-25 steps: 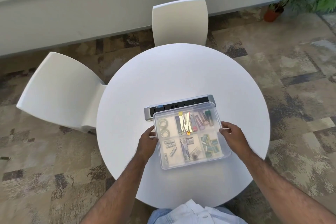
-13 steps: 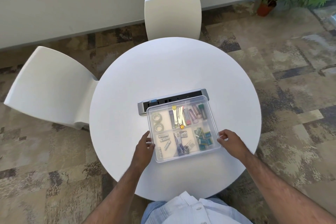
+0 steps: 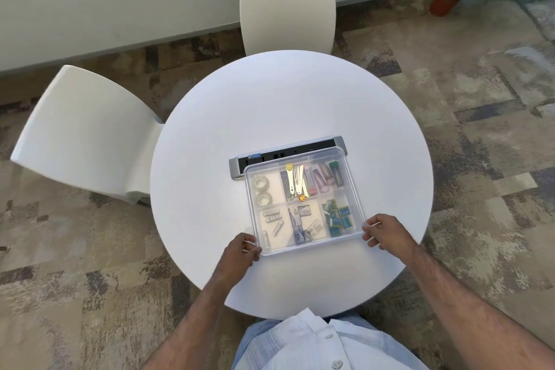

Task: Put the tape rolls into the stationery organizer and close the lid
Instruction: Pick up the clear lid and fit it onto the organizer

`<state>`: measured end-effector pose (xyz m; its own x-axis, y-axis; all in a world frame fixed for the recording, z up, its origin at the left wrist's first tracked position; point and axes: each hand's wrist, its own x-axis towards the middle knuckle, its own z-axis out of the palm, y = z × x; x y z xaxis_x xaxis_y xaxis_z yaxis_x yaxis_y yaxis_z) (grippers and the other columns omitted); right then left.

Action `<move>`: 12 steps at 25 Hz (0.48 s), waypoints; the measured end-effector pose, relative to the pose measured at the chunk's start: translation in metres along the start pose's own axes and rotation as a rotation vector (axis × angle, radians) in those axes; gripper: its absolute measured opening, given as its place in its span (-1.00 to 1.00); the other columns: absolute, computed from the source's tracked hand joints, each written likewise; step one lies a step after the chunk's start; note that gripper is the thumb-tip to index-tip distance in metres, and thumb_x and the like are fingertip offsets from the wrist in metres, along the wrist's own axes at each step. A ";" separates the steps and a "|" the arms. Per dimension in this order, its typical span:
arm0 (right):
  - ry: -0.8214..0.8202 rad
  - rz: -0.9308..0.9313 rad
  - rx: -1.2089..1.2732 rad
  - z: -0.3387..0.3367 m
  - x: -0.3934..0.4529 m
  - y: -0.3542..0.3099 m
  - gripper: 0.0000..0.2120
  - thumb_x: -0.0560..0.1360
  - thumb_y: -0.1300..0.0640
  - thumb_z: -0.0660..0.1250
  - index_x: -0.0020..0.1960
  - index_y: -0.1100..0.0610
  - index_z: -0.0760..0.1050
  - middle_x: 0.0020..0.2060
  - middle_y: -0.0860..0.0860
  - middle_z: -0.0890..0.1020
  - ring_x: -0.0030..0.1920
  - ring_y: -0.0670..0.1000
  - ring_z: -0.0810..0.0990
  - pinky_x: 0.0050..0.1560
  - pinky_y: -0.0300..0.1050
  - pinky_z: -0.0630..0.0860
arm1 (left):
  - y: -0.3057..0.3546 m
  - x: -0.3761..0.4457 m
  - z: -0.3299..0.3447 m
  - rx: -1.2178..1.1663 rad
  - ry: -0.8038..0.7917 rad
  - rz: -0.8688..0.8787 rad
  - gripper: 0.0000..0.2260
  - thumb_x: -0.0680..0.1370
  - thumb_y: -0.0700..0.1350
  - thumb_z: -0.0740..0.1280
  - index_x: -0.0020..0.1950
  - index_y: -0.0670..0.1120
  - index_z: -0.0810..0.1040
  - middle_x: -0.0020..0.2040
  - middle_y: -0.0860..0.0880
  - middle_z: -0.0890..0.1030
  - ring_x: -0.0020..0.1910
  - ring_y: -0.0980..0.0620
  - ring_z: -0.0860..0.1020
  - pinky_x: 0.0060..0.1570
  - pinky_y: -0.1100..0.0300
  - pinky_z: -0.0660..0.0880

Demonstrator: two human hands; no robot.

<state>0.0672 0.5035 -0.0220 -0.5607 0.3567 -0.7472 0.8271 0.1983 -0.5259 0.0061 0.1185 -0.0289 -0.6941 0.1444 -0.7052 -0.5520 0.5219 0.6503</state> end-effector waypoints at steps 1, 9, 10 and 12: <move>0.005 0.018 0.006 0.001 0.000 0.000 -0.87 0.59 0.21 0.37 0.05 0.29 0.54 -0.18 0.23 0.73 -0.39 0.04 0.61 -0.41 -0.17 0.42 | 0.000 0.000 0.001 -0.005 -0.001 -0.001 -0.89 0.59 -0.21 0.40 0.09 -0.09 0.53 -0.15 -0.10 0.65 -0.18 -0.02 0.64 -0.13 0.07 0.57; 0.002 0.055 -0.044 0.002 0.006 -0.002 -0.91 0.58 0.19 0.36 0.03 0.22 0.52 -0.21 0.16 0.74 -0.36 0.05 0.64 -0.41 -0.20 0.41 | -0.001 -0.001 0.007 -0.121 0.017 -0.027 -0.88 0.61 -0.25 0.36 0.13 -0.14 0.50 -0.09 -0.16 0.62 -0.16 -0.11 0.69 -0.03 -0.02 0.65; 0.002 0.042 -0.064 0.002 0.007 -0.001 -0.90 0.58 0.19 0.36 0.04 0.23 0.52 -0.21 0.16 0.74 -0.35 0.05 0.63 -0.44 -0.22 0.41 | 0.000 -0.001 0.005 -0.134 0.009 -0.042 -0.86 0.60 -0.26 0.38 0.13 -0.16 0.51 -0.08 -0.17 0.61 -0.14 -0.11 0.68 0.02 -0.06 0.65; -0.002 -0.006 -0.112 0.003 0.010 -0.002 -0.88 0.56 0.20 0.37 0.03 0.24 0.51 -0.18 0.15 0.69 -0.31 0.07 0.61 -0.42 -0.20 0.41 | 0.003 0.003 -0.002 -0.152 -0.024 -0.064 -0.81 0.57 -0.27 0.42 0.16 -0.18 0.53 -0.04 -0.15 0.60 -0.10 -0.08 0.66 0.08 -0.08 0.63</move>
<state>0.0599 0.5044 -0.0301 -0.5659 0.3535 -0.7448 0.8227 0.3017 -0.4818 0.0018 0.1192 -0.0285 -0.6450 0.1363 -0.7519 -0.6596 0.3975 0.6379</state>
